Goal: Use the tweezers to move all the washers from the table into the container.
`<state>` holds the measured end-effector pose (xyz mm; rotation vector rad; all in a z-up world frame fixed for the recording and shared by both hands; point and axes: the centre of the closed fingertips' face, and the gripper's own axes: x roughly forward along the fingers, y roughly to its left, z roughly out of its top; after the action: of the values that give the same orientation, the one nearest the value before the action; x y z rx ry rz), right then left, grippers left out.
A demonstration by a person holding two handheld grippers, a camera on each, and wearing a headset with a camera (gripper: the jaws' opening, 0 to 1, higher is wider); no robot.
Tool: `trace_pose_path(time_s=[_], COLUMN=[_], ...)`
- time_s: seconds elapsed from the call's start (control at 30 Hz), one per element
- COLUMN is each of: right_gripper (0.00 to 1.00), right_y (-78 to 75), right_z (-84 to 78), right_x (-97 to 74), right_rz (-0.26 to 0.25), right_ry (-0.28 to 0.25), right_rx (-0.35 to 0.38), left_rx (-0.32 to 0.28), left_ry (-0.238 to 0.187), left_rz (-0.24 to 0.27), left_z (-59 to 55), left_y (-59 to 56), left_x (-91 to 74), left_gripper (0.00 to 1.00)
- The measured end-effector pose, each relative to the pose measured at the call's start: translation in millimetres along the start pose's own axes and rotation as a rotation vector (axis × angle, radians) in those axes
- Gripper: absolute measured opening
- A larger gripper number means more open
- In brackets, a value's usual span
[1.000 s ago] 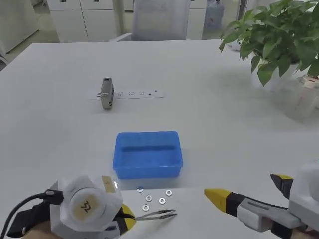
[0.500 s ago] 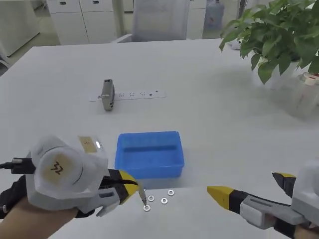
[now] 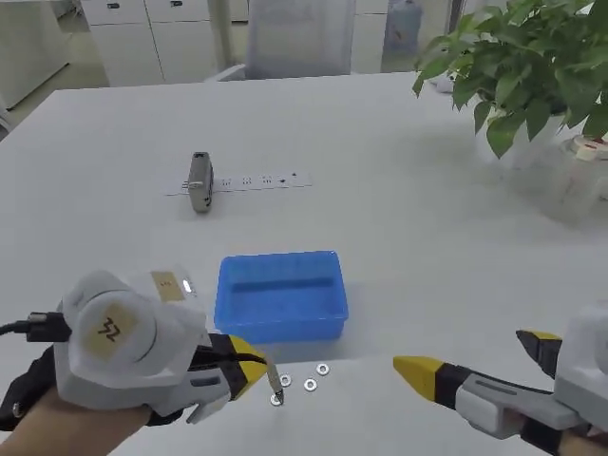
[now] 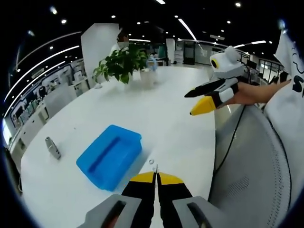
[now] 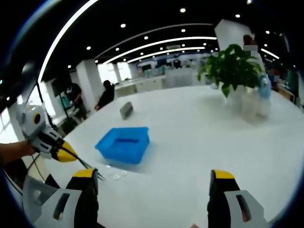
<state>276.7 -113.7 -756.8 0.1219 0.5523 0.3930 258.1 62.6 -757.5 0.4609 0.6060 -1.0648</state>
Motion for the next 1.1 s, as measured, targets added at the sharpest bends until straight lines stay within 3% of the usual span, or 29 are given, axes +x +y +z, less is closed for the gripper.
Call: trace_pose_path(time_s=[0.27,0.37,0.47,0.53,0.67,0.9,0.93,1.1], right_gripper=[0.94,0.75,0.72,0.68,0.63,0.58,0.56,0.32], right_y=[7.4,41.8,64.0,84.8,118.9,148.3,153.3,165.9], right_z=[-3.3,-6.2,-16.5,-21.9,-19.7,-26.7,-28.1,-25.8], right_x=[1.5,4.2,11.9,18.2,34.3,49.6,50.8,63.9], right_rz=[0.027,0.2,0.274,0.354,0.467,0.556,0.576,0.617], right_ry=[0.02,0.048,0.11,0.154,0.184,0.229,0.237,0.219], right_rx=[-0.018,-0.054,-0.157,-0.21,-0.311,-0.436,-0.448,-0.5], left_rx=[0.014,0.017,0.017,0.019,0.03,0.014,0.015,0.032], left_ry=[-0.008,-0.009,-0.005,-0.006,-0.002,-0.027,-0.044,-0.068], left_rz=[-0.003,0.002,0.001,0.004,0.008,-0.021,-0.035,-0.056], left_z=[-1.9,-2.6,-3.7,-3.7,-3.5,2.7,7.7,20.6], left_y=[-2.4,-3.3,-3.9,-3.3,-0.9,-2.3,-4.1,-3.8], left_x=[0.7,0.2,-0.9,-2.1,-2.6,-1.0,-1.4,-2.6], left_gripper=[0.0,0.0,0.0,0.0,0.0,0.0,0.0,0.0])
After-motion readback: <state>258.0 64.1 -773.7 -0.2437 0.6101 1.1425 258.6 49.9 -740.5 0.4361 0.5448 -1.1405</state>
